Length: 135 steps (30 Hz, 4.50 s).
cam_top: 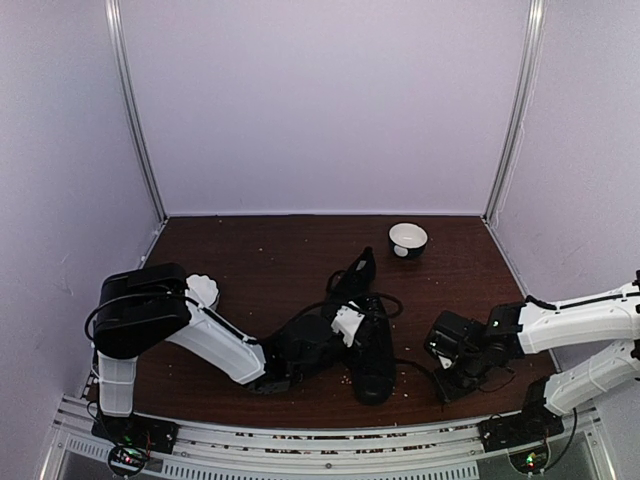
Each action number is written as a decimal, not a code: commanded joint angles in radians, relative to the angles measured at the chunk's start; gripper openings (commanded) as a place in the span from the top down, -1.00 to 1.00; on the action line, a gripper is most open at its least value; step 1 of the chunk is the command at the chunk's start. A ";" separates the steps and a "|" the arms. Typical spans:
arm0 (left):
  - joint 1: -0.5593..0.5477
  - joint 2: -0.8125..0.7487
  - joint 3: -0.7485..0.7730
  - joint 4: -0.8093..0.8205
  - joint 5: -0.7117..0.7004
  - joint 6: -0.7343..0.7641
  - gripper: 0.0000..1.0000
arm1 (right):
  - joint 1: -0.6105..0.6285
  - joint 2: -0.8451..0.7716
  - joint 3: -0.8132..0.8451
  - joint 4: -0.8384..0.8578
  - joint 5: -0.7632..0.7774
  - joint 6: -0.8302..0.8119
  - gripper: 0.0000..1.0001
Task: Tie the shoes
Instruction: Wrap the shoelace into a loop with the shoelace, then pass from the left arm to the right, then pick up the half-tied shoelace from the center of the board.
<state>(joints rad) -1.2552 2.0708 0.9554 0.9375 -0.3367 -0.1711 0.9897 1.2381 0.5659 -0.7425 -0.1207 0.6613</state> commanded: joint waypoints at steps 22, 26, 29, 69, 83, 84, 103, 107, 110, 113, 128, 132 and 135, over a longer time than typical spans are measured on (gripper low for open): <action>0.009 -0.005 -0.001 0.065 0.024 0.009 1.00 | -0.324 0.241 0.641 0.267 -0.226 -0.396 1.00; 0.010 -0.002 0.002 0.063 0.029 0.016 1.00 | -0.274 0.377 0.793 0.257 -0.255 -0.407 1.00; 0.010 -0.003 0.003 0.063 0.031 0.020 1.00 | -0.241 0.430 0.827 0.265 -0.289 -0.397 1.00; 0.011 0.003 0.005 0.067 0.034 0.021 1.00 | -0.182 0.049 0.208 0.666 -0.195 -0.033 -0.03; 0.011 0.002 0.006 0.063 0.033 0.018 1.00 | -0.175 0.059 0.221 0.622 -0.174 -0.049 0.50; 0.011 0.002 0.007 0.062 0.034 0.018 1.00 | -0.174 0.054 0.220 0.620 -0.172 -0.049 0.47; -0.007 -0.117 -0.082 0.198 0.112 0.134 0.00 | -0.171 0.048 0.225 0.580 -0.156 -0.103 1.00; -0.007 -0.248 -0.125 0.124 0.121 0.134 -0.20 | -0.172 0.052 0.229 0.579 -0.159 -0.115 1.00; -0.004 -0.356 -0.166 0.007 0.071 0.077 -0.27 | -0.175 0.055 0.234 0.571 -0.163 -0.127 1.00; 0.046 -0.465 -0.176 -0.240 0.028 -0.094 -0.26 | -0.175 0.055 0.236 0.570 -0.165 -0.137 1.00; 0.217 -0.323 0.185 -1.327 0.228 -0.100 -0.25 | -0.176 0.071 0.228 0.585 -0.193 -0.161 1.00; 0.226 -0.265 0.234 -1.316 0.259 -0.096 -0.16 | -0.177 0.066 0.220 0.588 -0.193 -0.159 1.00; 0.227 -0.206 0.286 -1.356 0.258 -0.086 0.03 | -0.176 0.061 0.219 0.589 -0.192 -0.160 1.00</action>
<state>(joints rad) -1.0302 1.8145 1.1641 -0.3702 -0.1131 -0.2676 0.8139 1.3109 0.7807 -0.1677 -0.3134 0.5186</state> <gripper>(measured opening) 0.530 0.005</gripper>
